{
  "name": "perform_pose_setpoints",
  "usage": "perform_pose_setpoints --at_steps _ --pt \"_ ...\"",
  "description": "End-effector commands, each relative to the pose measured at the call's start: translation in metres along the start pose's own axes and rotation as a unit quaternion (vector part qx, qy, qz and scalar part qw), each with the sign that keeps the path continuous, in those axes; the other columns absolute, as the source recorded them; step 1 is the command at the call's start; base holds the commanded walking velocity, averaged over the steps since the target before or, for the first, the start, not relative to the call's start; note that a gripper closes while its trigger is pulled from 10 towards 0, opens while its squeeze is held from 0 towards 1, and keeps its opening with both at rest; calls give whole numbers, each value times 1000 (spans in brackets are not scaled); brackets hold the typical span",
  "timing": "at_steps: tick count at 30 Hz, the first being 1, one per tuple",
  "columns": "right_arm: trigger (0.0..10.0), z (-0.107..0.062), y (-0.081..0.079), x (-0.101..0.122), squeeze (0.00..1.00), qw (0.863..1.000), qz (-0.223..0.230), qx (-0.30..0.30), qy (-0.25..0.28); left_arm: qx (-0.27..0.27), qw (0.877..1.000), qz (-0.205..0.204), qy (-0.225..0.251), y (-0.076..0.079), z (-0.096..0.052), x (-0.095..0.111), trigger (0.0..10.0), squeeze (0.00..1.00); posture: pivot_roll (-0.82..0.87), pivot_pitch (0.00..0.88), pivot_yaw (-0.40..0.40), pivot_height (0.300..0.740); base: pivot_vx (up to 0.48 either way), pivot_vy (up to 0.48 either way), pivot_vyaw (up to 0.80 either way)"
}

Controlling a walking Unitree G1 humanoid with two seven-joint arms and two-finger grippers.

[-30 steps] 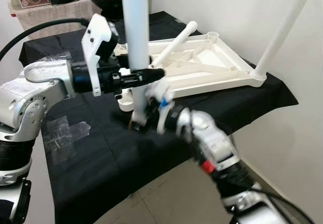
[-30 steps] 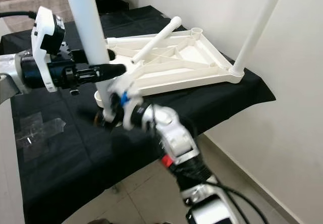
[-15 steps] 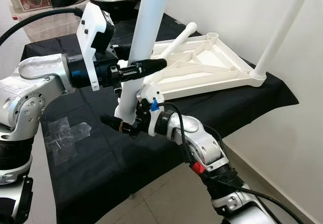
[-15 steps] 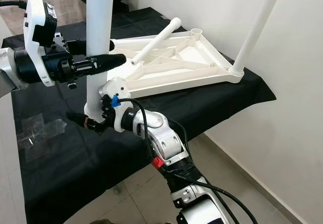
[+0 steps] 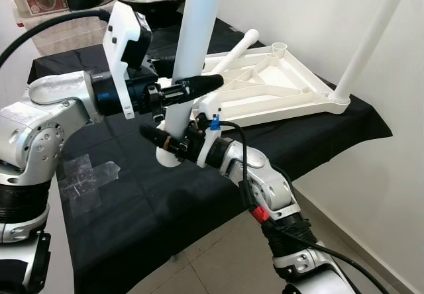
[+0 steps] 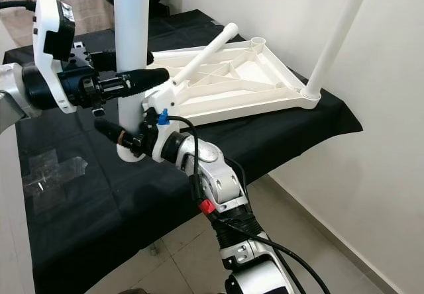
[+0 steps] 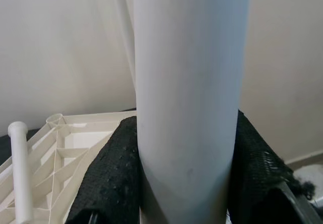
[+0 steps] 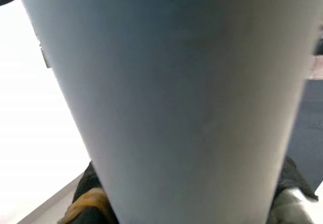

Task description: Building children table

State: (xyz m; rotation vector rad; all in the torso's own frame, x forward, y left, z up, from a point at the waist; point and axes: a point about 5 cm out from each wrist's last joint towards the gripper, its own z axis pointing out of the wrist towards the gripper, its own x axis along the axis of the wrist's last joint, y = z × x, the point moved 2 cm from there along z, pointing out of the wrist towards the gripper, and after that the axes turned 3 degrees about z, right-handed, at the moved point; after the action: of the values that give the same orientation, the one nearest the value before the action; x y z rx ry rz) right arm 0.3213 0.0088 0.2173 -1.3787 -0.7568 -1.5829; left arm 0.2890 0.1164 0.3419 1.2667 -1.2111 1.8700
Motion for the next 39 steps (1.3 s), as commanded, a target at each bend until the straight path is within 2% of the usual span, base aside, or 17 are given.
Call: perform_pose_setpoints --at_steps 1,10,11,14,18,24,28,29,30,31,32,39 --pt "0 6 -6 5 0 1000 -7 16 0 -40 999 -12 5 13 8 -4 0 0 30 30 -11 740 0 0 0" --pt "0 0 -1 -3 0 998 -50 9 -43 -16 999 -24 20 6 5 -2 235 0 29 22 -16 740 0 0 0" --pt "0 -2 1 -6 0 997 -59 5 -56 -22 999 -33 24 6 4 0 10000 1000 29 23 -16 740 0 0 0" --pt "0 -7 7 -12 0 992 -85 -3 -91 -67 996 -46 29 13 -1 8 10000 1000 27 19 -16 740 0 0 0" --pt "0 -10 9 -14 0 990 -98 -1 -105 -86 995 -39 35 13 -5 18 10000 1000 26 17 -16 740 0 0 0" --pt "0 -15 10 -15 0 985 -120 5 -120 -61 998 -3 25 -3 -10 29 10000 1000 27 14 -13 740 0 0 0" --pt "0 -17 10 -15 0 984 -126 5 -123 -51 998 3 25 -7 -12 33 10000 1000 27 14 -12 740 0 0 0" --pt "0 -18 12 -15 0 984 -129 1 -125 -52 998 -1 23 -7 -13 34 9176 380 27 16 -13 740 0 0 0" --pt "0 -18 12 -15 0 984 -129 1 -125 -52 998 -1 23 -7 -13 34 9176 380 27 16 -13 740 0 0 0" --pt "0 -18 12 -15 0 984 -130 0 -125 -56 998 -5 20 -7 -14 34 8314 0 27 17 -12 740 0 0 0" --pt "0 -18 12 -14 0 983 -131 0 -125 -62 998 -10 19 -5 -15 34 0 0 28 18 -11 740 0 0 0" --pt "0 -18 11 -13 0 983 -134 4 -123 -68 997 -23 23 -4 -17 35 0 0 29 20 -9 740 0 0 0"
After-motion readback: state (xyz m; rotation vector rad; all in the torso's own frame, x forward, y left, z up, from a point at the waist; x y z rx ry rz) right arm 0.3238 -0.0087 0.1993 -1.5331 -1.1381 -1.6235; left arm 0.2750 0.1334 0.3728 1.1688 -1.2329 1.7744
